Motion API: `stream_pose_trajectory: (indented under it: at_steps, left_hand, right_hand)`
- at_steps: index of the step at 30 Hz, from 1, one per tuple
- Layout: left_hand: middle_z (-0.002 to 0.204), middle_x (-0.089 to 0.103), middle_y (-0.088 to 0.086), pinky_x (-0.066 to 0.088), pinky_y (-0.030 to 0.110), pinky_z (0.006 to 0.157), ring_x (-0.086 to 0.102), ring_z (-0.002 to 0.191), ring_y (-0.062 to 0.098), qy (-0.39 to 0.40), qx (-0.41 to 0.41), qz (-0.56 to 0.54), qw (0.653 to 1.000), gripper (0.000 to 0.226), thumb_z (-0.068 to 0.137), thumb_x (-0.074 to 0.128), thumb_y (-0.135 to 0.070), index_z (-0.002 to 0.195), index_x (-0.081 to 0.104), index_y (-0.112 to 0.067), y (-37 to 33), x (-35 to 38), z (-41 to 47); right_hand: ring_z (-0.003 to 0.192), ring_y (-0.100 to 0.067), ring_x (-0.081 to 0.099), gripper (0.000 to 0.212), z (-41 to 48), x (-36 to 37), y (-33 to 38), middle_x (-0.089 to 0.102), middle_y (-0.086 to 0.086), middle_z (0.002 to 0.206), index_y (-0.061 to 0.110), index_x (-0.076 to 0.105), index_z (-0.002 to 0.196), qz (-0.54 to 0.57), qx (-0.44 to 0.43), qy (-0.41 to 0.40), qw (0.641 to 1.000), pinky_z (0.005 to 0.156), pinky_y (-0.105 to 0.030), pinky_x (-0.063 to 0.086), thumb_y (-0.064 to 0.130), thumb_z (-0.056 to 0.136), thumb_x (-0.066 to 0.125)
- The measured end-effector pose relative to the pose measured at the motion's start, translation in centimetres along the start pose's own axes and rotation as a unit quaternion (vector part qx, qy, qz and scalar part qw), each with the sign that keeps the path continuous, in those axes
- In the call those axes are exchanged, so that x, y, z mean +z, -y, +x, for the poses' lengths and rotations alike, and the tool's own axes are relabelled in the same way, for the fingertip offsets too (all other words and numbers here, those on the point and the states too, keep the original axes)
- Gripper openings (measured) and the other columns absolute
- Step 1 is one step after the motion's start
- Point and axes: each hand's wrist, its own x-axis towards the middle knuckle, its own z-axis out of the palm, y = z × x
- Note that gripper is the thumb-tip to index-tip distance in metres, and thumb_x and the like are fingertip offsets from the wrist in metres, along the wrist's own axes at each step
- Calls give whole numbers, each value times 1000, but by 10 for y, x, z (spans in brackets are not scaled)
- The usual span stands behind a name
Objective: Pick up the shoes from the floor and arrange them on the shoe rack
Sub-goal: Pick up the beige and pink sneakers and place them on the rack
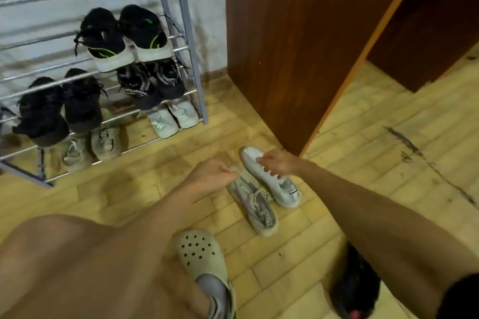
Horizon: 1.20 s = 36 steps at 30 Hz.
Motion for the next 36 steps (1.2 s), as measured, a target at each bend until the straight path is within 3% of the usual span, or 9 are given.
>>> stream_pose_trajectory:
  at_steps: [2,6,9,16,22,26,29,32,36]
  left_hand:
    - [92,61,-2,49,32,86,57,88,16,19,-34,35,999,21,82,60,-44,87,61,-24,17,25,3]
    - [100,62,-5,48,33,88,59,93,15,84,-49,136,986,30,79,60,-43,99,64,-22,39,46,15]
    - [96,57,-6,48,35,89,58,92,15,89,-30,127,987,26,81,59,-42,101,63,-26,37,41,28]
    - [87,51,-2,42,30,73,47,79,17,91,-17,101,990,8,82,57,-34,85,54,-27,48,39,48]
    - [100,53,-5,45,31,86,55,97,16,114,-28,72,990,32,81,65,-32,112,61,-26,53,29,51]
    - [119,58,-1,47,34,95,56,110,18,109,-57,72,990,43,80,66,-28,122,58,-21,63,23,45]
    - [140,45,6,46,37,99,51,121,23,50,-82,31,995,65,77,67,-35,137,44,-20,67,25,38]
    - [149,27,9,43,32,91,45,128,29,-48,-130,-72,988,90,75,71,-47,147,24,-20,67,19,20]
    - [148,38,9,46,42,102,46,130,30,-117,-154,-237,952,86,76,71,-46,145,31,-14,66,-9,-6]
  right_hand:
    - [66,-18,51,47,7,23,-29,57,-11,87,3,59,90,-59,19,35,997,59,-22,40,43,100,36]
    - [64,-15,49,42,25,68,-74,54,-2,78,17,55,77,-130,63,71,987,51,-17,38,49,98,38]
    - [98,-21,58,49,45,94,-93,60,-9,116,11,56,126,-132,57,83,986,79,-26,47,47,94,50]
    - [142,-40,23,95,77,130,-93,18,-23,155,2,12,151,-137,112,45,983,112,-44,31,49,86,61]
    - [102,-34,66,60,88,129,-86,59,-19,121,-6,41,133,-23,188,49,981,84,-44,58,15,83,66]
    - [89,-31,67,46,78,119,-64,63,-13,105,-3,58,121,128,192,57,971,67,-46,62,0,78,71]
    - [91,-27,65,55,66,108,-34,57,-11,117,2,49,132,162,119,35,979,59,-35,61,1,81,69]
    - [96,-29,65,54,50,91,7,58,-13,116,5,46,126,196,29,16,980,73,-43,61,4,79,73]
    - [97,-32,65,53,18,69,70,61,-9,112,9,44,122,232,-78,28,969,70,-45,59,-1,78,72]
